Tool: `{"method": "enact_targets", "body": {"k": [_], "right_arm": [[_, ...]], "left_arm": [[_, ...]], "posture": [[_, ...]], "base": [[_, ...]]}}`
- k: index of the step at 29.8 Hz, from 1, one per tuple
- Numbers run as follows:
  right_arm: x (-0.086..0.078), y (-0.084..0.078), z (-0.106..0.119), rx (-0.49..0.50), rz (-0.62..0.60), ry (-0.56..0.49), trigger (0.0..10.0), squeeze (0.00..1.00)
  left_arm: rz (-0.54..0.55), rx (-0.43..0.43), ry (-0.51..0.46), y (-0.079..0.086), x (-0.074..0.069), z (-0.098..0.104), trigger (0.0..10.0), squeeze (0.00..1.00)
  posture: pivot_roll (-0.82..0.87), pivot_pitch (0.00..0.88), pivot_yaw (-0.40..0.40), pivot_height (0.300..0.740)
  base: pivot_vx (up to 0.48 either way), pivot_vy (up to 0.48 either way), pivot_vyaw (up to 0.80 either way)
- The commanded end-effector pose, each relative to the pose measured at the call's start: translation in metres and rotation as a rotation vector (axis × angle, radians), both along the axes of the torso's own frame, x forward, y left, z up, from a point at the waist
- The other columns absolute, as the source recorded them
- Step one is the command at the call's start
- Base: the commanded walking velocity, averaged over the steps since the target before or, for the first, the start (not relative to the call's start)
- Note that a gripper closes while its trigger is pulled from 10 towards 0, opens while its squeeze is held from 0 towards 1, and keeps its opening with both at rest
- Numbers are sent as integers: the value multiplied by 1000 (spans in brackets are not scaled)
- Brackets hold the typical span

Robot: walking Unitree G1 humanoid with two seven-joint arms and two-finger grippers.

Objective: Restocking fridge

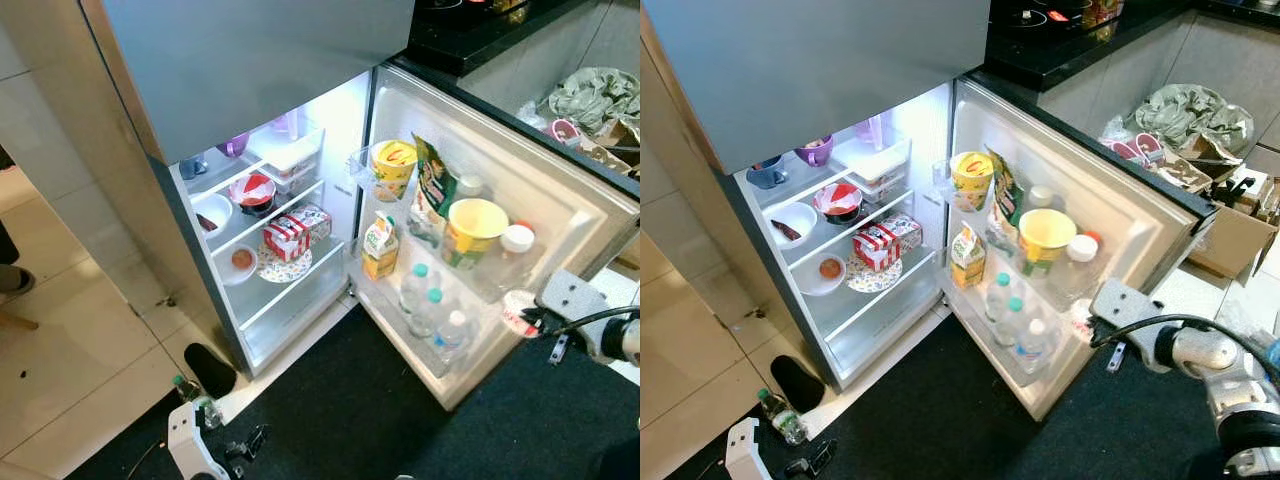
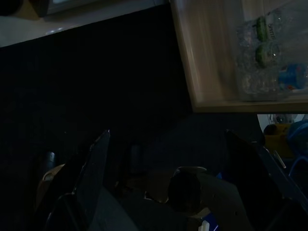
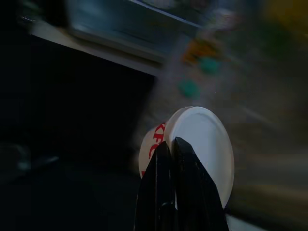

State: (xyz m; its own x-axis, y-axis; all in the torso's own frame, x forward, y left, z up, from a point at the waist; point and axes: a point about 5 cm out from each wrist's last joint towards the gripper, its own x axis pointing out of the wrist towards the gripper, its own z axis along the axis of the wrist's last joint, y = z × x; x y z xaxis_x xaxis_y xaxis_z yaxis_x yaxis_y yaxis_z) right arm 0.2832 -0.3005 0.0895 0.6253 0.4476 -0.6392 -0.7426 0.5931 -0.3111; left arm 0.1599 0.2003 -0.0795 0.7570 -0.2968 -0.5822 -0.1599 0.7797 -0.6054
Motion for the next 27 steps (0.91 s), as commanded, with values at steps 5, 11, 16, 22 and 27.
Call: {"method": "enact_targets", "body": {"k": [5,11,16,22,27], "right_arm": [[-8,24,-12,122,118,98,10000,0],[-7,53,-10,226,243,112,10000,0],[17,103,-14,296,199,-23,10000,0],[24,146,-33,303,115,-64,10000,0],[21,175,-45,180,152,-118,10000,0]], "left_arm": [[-3,4,35,-3,-9,-5,10000,0],[-1,17,46,-1,-11,-6,10000,0],[11,82,64,1,-13,-7,10000,0],[-3,127,86,-4,-16,-10,10000,0],[-47,176,129,-9,-22,-14,10000,0]], "posture": [[-106,54,-17,740],[-104,51,-18,740],[-102,47,-18,740],[-86,32,-10,740],[-80,26,-6,740]], "base": [[0,0,0],[0,0,0],[0,0,0],[0,0,116],[0,0,729]]}}
